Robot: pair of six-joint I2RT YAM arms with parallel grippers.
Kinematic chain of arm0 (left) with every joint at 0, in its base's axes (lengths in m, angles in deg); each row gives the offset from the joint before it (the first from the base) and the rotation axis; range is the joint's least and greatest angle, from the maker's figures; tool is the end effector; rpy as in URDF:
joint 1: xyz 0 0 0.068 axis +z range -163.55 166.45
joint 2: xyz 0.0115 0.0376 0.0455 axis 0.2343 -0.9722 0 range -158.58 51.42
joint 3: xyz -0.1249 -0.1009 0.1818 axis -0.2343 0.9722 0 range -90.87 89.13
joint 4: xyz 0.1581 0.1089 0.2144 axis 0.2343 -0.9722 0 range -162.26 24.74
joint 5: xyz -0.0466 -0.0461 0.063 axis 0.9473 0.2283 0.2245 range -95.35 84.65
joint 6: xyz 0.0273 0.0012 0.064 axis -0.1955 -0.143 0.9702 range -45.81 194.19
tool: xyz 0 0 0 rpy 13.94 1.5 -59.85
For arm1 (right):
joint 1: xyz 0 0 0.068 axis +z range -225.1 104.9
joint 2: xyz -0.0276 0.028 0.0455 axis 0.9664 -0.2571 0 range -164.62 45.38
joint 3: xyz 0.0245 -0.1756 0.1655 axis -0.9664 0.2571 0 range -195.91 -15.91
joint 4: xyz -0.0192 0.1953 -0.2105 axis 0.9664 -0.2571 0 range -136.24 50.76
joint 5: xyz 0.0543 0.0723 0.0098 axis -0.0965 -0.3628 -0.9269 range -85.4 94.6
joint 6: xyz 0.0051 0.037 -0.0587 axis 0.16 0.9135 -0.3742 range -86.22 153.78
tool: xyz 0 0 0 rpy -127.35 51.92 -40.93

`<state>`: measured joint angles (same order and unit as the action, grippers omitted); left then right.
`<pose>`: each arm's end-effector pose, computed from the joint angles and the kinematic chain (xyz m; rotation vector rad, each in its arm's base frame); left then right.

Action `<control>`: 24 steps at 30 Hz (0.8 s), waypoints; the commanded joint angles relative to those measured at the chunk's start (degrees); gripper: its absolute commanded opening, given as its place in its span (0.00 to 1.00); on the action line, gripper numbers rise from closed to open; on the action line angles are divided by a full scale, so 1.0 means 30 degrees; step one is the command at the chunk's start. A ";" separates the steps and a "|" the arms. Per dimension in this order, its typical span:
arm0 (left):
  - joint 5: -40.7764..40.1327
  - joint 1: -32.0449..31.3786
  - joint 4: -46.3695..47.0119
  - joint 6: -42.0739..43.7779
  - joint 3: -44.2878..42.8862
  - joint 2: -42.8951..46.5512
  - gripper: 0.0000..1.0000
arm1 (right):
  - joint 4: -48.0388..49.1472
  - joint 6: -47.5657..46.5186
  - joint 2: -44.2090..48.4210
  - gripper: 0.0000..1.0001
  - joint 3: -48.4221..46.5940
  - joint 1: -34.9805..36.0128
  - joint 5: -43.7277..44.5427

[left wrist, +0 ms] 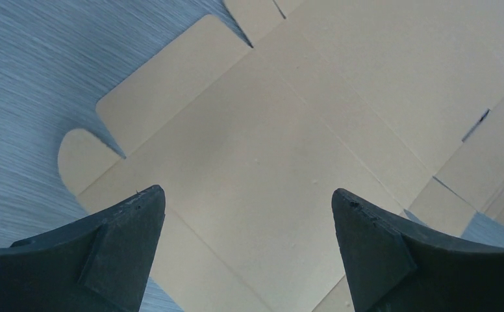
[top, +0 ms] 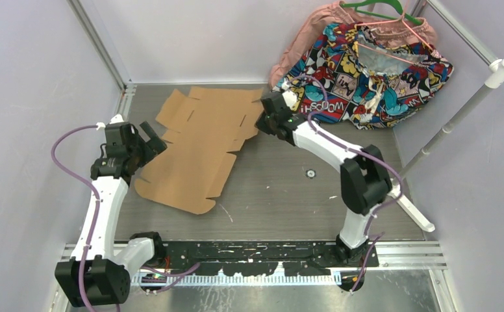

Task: Fold the paper box
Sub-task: Pick up the paper box from the center of the board.

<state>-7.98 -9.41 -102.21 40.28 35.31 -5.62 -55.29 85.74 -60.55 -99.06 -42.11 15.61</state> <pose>0.2681 0.0220 0.2690 -0.7664 2.1479 -0.2216 0.3914 0.2412 0.2057 0.4831 2.2486 0.5796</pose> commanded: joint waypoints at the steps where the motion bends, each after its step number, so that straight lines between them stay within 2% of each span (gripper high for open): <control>1: 0.1424 0.0061 0.1103 -0.0432 0.0095 0.0097 1.00 | 0.0534 0.2138 0.3753 0.01 0.2927 0.0167 0.3748; 8: 0.1995 0.0064 0.1489 -0.0531 0.0810 0.0155 1.00 | -0.0596 0.6482 0.8963 0.01 0.9605 0.0400 0.7278; 15: 0.2649 0.0032 0.1577 -0.0914 0.1457 0.0233 1.00 | -0.1285 1.1802 1.2198 0.01 1.5014 0.0552 0.9932; 20: 0.2939 0.0009 0.1630 -0.1059 0.1918 0.0271 1.00 | 0.0518 1.5780 1.2803 0.01 1.7505 0.1055 1.0224; 24: 0.2823 -0.0132 0.1453 -0.1202 0.2132 0.0106 1.00 | 0.2937 1.7747 1.0966 0.01 1.7551 0.1787 0.9543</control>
<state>-0.68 -9.43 -100.03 37.37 41.63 -5.70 -56.80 127.79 -24.10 -45.62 -38.59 41.86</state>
